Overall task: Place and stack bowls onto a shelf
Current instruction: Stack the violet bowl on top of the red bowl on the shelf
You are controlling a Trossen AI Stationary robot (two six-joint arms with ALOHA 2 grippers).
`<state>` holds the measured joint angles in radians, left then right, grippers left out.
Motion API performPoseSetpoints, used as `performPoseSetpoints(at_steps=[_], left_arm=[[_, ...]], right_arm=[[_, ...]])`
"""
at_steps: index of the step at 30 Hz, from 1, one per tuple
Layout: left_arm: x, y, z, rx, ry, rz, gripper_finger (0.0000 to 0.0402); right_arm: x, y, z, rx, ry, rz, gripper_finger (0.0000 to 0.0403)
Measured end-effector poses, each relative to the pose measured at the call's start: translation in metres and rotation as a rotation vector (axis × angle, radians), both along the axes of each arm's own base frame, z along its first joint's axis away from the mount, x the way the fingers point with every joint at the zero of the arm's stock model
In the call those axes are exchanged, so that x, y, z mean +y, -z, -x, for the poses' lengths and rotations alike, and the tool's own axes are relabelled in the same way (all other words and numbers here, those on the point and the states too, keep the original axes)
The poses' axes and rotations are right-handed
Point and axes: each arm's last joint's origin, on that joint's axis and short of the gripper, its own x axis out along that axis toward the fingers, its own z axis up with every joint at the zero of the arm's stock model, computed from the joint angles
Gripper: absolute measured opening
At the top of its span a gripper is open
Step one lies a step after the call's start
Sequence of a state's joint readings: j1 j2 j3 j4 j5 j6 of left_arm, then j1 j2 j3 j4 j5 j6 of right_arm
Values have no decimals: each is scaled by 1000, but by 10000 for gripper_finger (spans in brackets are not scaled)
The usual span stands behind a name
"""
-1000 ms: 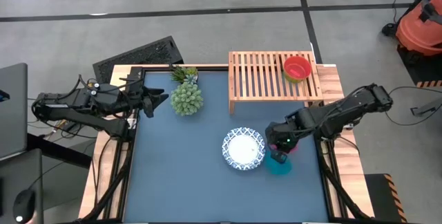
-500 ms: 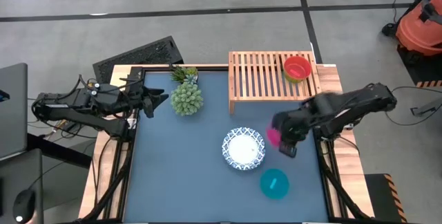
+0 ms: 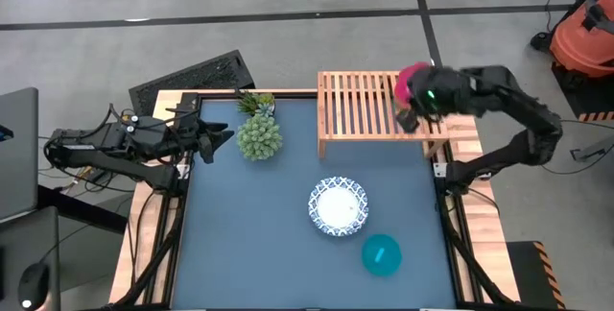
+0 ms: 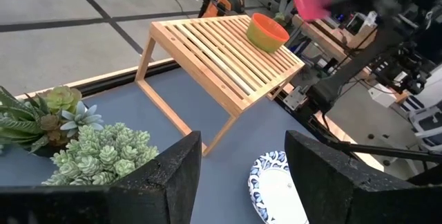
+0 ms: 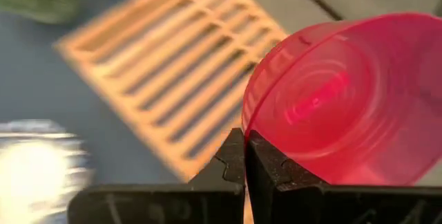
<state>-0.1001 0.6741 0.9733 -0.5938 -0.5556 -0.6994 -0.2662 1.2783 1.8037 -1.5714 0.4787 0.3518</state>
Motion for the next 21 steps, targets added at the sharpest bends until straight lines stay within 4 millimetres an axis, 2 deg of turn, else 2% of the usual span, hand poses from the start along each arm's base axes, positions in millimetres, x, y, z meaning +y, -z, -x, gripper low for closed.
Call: performPoseSetpoints(at_steps=[6,10,16,21], left_arm=[[0,0,0,0,0,0,197],[0,0,0,3,0,0,197],[0,2,1,22,-4,6,197],[0,2,1,18,-6,12,197]], right_arm=[[-53,17,-12,167,12,-80,20],[-76,29,-20,207,-16,-174,20],[-91,39,-26,219,-20,-241,20],[-92,40,-28,221,-13,-246,20]])
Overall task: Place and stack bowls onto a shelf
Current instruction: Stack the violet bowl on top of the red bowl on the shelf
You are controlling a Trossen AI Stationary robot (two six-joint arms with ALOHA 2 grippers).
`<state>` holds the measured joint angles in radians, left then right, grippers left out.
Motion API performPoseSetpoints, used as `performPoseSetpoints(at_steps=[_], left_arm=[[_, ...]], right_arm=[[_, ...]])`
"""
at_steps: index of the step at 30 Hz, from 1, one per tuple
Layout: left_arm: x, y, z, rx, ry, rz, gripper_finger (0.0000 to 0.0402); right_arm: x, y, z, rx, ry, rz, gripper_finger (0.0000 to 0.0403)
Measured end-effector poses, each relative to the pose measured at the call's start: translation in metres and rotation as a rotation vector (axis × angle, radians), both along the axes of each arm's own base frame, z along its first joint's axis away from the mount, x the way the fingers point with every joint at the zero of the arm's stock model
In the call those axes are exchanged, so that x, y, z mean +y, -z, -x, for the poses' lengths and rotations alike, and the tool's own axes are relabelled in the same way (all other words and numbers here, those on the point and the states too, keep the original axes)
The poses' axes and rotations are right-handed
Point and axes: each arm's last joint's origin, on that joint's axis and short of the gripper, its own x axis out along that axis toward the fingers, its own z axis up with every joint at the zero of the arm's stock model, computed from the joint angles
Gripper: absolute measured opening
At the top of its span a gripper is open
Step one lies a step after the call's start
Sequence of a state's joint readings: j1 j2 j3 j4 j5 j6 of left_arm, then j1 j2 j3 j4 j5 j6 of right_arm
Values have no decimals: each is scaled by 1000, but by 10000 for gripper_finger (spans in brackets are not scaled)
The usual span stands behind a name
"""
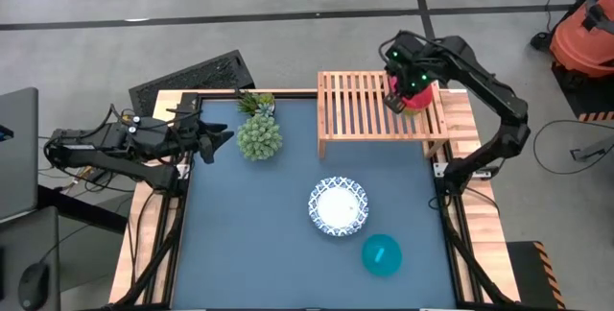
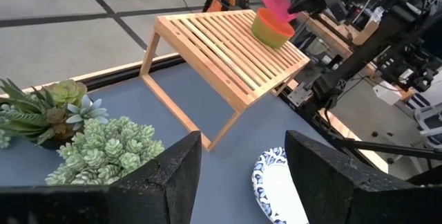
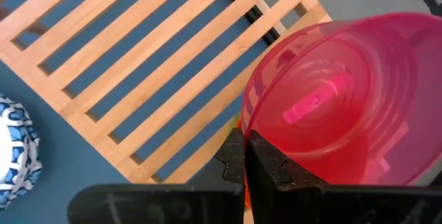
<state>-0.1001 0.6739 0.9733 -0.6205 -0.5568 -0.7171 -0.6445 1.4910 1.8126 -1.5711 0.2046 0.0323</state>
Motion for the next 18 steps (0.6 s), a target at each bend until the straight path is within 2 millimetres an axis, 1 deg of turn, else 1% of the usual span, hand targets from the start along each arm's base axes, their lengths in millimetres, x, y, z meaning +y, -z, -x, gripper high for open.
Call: performPoseSetpoints(at_steps=[5,8,10,15,18], left_arm=[[0,0,0,-1,-1,1,197],[0,0,0,-1,0,2,196],[0,0,0,-1,0,2,197],[0,0,0,2,-1,1,197],[0,0,0,6,-1,-7,197]], right_arm=[[1,-1,1,-11,24,4,20],[5,-7,8,-15,36,41,20],[11,-13,16,-41,44,61,20],[31,-32,43,-155,109,106,20],[42,-39,57,-208,130,124,20]])
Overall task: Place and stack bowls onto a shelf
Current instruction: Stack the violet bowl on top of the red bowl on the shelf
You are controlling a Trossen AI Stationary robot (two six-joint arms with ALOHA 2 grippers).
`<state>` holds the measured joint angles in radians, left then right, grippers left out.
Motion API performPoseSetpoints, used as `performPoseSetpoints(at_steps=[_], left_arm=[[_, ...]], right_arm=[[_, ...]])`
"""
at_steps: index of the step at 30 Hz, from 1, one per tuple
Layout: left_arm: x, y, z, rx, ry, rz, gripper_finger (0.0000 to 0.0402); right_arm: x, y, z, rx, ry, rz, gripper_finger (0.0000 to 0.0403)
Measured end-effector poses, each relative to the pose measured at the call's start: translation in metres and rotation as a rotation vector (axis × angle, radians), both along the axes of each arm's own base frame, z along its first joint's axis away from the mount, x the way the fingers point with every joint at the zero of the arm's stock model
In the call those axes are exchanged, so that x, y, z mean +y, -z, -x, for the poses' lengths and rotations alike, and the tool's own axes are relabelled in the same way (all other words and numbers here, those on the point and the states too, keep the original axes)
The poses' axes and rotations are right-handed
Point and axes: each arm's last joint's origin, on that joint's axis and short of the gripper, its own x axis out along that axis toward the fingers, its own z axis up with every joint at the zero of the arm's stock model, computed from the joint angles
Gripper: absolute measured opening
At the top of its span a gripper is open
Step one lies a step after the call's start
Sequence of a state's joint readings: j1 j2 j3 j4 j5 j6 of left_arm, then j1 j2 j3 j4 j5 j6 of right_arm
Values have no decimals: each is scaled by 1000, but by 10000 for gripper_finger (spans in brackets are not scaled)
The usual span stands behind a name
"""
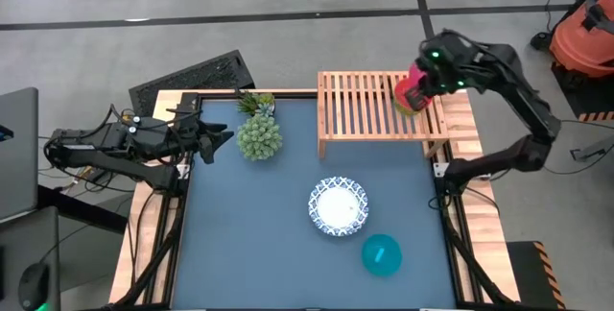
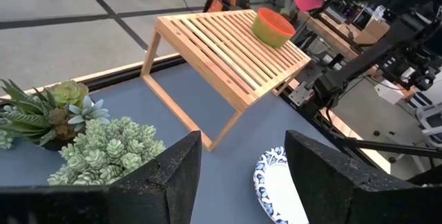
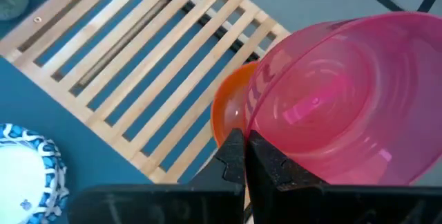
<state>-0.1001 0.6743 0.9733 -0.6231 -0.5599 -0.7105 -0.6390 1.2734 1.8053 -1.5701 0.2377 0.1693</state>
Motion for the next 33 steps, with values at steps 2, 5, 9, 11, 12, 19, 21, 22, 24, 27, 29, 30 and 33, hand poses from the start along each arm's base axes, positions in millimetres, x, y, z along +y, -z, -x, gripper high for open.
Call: performPoseSetpoints(at_steps=[2,5,9,11,12,19,21,22,24,27,29,30,33], left_arm=[[0,0,0,0,-2,-2,197],[0,0,0,1,-3,-3,197],[0,0,0,1,-5,-4,197],[0,0,0,1,-17,-8,197],[1,0,0,0,-25,-11,197],[1,0,0,-1,-30,-10,197],[1,0,0,-5,-31,-4,197],[1,0,0,-5,-32,-2,197],[1,0,0,-5,-32,-2,197],[1,0,0,-6,-32,-2,197],[1,0,0,-6,-32,-1,197],[1,0,0,-6,-32,-1,197],[1,0,0,-6,-32,-1,197]], right_arm=[[5,1,6,-10,4,2,20],[7,11,10,15,16,-21,20],[5,19,8,57,-2,-35,20],[2,22,4,75,-10,-42,20],[-1,24,0,89,-16,-49,20],[-20,41,-25,203,-86,-95,20],[-25,46,-32,230,-99,-110,20],[-27,48,-34,240,-104,-116,20],[-30,52,-39,261,-118,-125,20],[-34,56,-44,285,-137,-135,20],[-35,58,-45,290,-138,-140,22],[-36,58,-46,293,-136,-142,23],[-37,59,-45,292,-133,-146,21]])
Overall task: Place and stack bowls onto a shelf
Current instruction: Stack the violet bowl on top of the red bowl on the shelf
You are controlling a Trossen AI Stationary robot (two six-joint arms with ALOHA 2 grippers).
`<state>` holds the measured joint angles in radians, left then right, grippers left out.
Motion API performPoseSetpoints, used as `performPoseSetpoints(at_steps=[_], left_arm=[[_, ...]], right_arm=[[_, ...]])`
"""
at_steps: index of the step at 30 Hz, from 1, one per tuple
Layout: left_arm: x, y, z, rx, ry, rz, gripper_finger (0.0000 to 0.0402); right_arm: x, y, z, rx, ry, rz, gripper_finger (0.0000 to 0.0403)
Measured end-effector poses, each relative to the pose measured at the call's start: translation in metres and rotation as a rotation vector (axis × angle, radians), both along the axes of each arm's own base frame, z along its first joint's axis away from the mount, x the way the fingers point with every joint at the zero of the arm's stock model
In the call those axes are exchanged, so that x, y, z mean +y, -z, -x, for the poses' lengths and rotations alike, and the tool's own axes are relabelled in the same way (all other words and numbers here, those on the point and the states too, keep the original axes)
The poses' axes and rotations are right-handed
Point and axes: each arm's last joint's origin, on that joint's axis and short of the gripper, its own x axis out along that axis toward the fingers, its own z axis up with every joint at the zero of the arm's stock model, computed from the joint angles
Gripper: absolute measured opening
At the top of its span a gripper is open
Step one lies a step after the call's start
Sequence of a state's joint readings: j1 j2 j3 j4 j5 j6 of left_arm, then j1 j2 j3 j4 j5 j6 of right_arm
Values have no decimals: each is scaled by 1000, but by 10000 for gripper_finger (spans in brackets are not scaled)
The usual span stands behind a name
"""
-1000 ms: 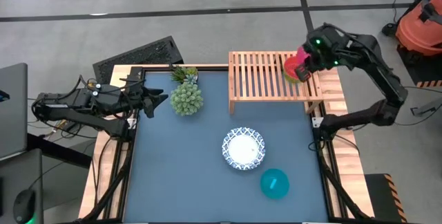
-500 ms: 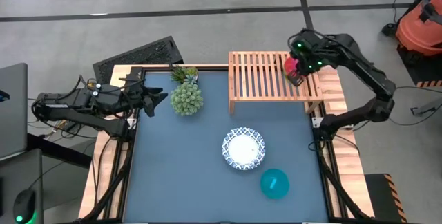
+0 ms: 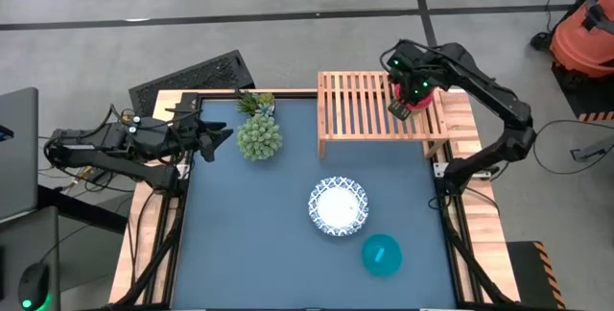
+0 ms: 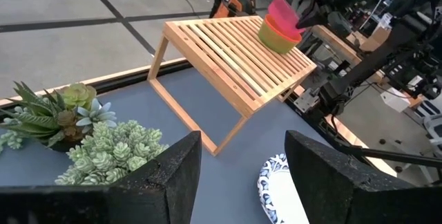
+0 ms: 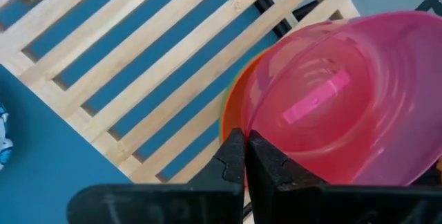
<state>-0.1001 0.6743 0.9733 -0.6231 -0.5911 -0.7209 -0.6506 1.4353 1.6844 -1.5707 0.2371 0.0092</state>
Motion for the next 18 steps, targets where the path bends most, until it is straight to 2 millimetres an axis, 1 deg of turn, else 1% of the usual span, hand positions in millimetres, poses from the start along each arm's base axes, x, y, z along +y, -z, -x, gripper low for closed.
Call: performPoseSetpoints(at_steps=[7,12,15,18], left_arm=[[0,0,0,0,0,0,197],[0,0,0,0,0,-1,197],[0,0,0,0,0,-1,197],[0,0,0,1,0,-1,197]], right_arm=[[2,-2,3,-16,3,-1,24],[2,9,1,12,3,-38,28],[2,12,1,26,4,-44,25],[1,14,1,44,9,-34,31]])
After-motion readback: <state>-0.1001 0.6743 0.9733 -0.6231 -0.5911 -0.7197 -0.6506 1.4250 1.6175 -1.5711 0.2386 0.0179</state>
